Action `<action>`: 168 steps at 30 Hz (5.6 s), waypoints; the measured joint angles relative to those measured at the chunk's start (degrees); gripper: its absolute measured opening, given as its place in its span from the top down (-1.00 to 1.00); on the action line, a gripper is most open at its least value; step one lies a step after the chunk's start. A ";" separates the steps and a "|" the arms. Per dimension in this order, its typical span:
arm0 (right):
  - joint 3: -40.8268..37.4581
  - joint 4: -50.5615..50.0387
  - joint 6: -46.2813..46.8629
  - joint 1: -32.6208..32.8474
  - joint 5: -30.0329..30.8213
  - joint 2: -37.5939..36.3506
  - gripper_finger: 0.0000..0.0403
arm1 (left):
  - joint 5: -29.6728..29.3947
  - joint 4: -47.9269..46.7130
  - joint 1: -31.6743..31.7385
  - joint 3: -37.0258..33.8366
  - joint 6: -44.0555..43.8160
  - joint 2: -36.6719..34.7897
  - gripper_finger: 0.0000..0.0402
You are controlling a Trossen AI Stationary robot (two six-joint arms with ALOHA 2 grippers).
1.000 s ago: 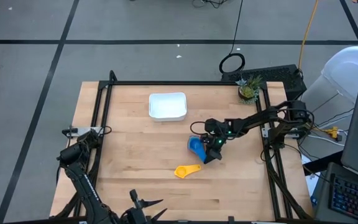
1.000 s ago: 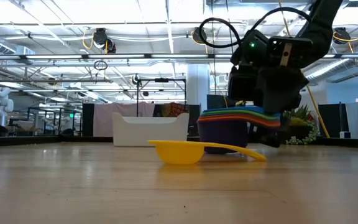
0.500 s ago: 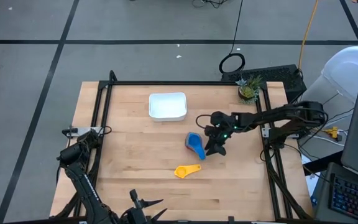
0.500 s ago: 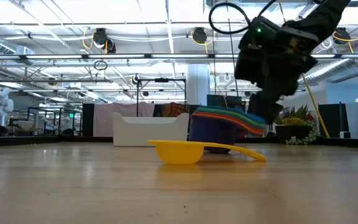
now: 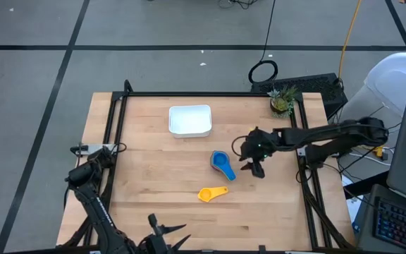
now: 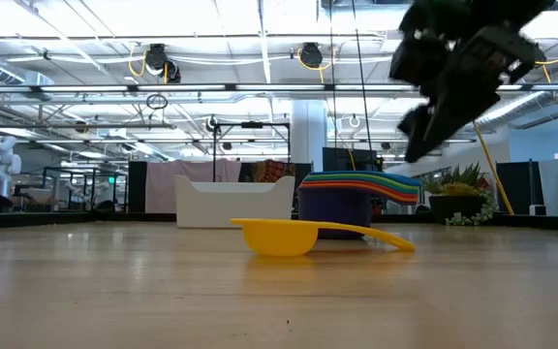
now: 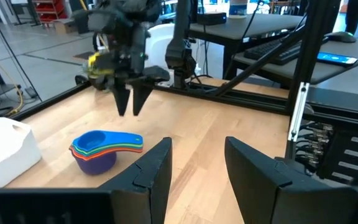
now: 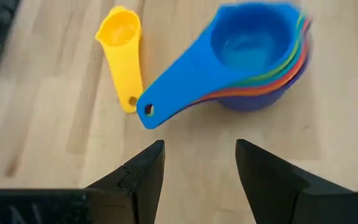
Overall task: Nest measuring cups in basket
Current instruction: Adjust the stacked measuring cups on the table, then stack the yellow measuring cup on top of the stacked measuring cups
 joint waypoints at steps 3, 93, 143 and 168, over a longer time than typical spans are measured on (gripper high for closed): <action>4.98 -7.04 -4.60 4.79 7.29 -1.92 0.06 | 0.00 -0.17 0.70 0.00 0.88 0.00 0.24; 32.82 5.30 -19.81 23.83 20.42 40.88 0.98 | -3.48 4.43 -1.64 0.02 5.88 -0.20 0.24; 40.25 -23.34 3.88 9.75 24.15 33.91 0.76 | -1.40 5.38 -4.22 0.02 6.99 0.00 0.24; 40.21 -27.39 2.97 9.62 21.70 31.62 0.09 | -1.09 6.02 -4.24 0.02 6.75 0.08 0.24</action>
